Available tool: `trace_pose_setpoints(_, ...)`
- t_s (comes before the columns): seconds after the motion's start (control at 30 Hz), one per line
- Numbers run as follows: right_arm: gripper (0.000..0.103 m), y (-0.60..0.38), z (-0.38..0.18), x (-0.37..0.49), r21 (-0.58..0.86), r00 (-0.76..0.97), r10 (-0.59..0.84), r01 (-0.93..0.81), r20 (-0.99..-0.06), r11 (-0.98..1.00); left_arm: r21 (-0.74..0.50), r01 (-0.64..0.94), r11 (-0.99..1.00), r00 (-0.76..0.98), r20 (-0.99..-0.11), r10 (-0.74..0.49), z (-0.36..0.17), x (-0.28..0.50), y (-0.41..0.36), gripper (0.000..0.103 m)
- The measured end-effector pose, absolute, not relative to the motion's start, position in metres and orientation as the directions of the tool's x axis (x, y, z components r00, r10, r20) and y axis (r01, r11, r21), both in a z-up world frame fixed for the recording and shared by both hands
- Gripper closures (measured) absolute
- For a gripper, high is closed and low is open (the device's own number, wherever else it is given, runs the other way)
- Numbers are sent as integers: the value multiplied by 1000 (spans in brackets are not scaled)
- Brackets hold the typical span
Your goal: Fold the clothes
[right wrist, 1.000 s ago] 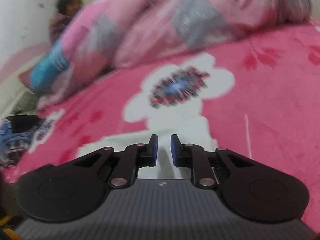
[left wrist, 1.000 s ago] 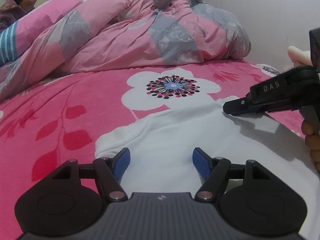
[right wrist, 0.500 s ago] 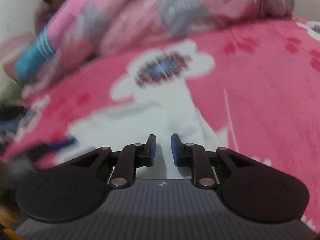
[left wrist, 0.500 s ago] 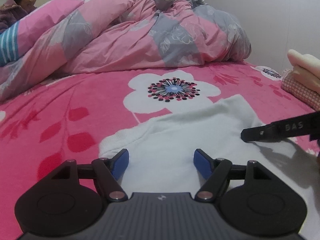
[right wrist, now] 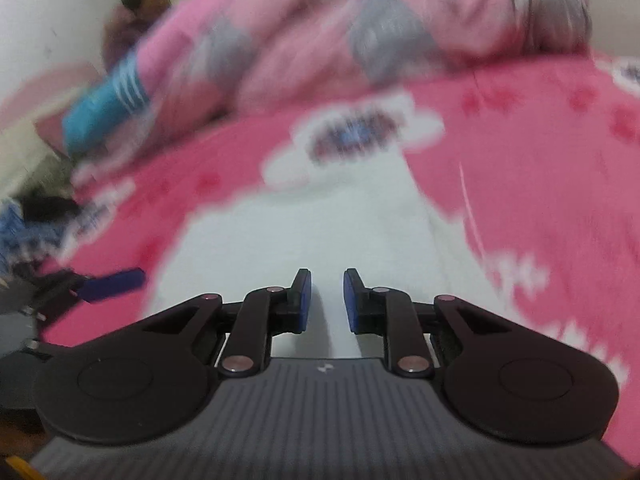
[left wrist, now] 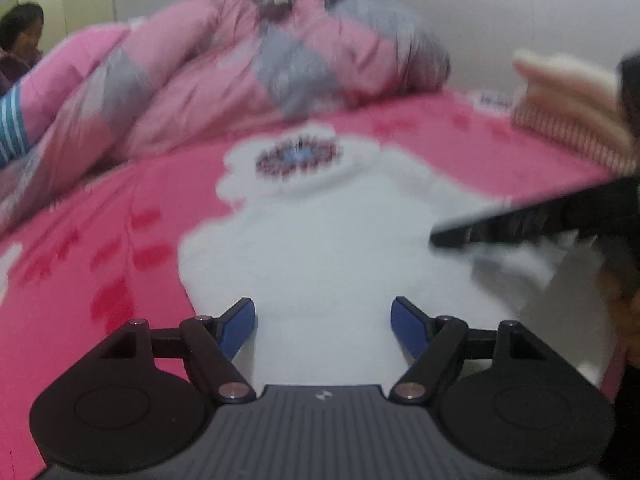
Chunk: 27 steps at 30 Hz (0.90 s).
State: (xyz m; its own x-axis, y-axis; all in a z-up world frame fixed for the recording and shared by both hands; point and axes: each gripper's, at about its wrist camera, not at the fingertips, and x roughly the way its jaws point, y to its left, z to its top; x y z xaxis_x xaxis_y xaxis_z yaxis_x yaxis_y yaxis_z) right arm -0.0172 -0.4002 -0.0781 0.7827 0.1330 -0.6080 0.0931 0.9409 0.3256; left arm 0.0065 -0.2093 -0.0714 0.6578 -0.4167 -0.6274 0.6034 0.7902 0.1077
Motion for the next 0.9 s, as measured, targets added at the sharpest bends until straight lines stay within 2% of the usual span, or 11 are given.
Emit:
trace_pose_setpoints(0.07,86,-400,-74,-22,347,794,134,101,-592,933,95,594,799,665,-617,-421,-73,5,-206,26)
trace_pose_setpoints(0.23,83,-384,-48,-51,261,831,91,67,-549,963,83,586,806,659,-628,-415,-73,8,-206,23)
trace_pose_setpoints(0.33,81,-379,-73,-55,247,808,98,60,-581,967,97,580,809,665,-629,-402,-75,7,-210,23)
trace_pose_setpoints(0.4,82,-378,-84,-58,235,821,96,48,-563,971,106,577,810,673,-624,-398,-72,4,-210,23)
trace_pose_setpoints(0.57,81,-379,-81,-54,248,814,93,64,-573,967,118,561,819,708,-581,-401,-58,-14,-201,24)
trace_pose_setpoints(0.77,81,-383,-82,-55,290,814,109,75,-571,954,102,568,817,686,-607,-402,-73,-17,-203,23)
trace_pose_setpoints(0.83,80,-383,-72,-55,294,798,102,97,-594,951,87,573,815,674,-615,-408,-70,-13,-202,23)
trace_pose_setpoints(0.9,76,-379,-57,-66,269,813,66,115,-579,956,73,575,815,666,-620,-414,-70,-11,-200,23)
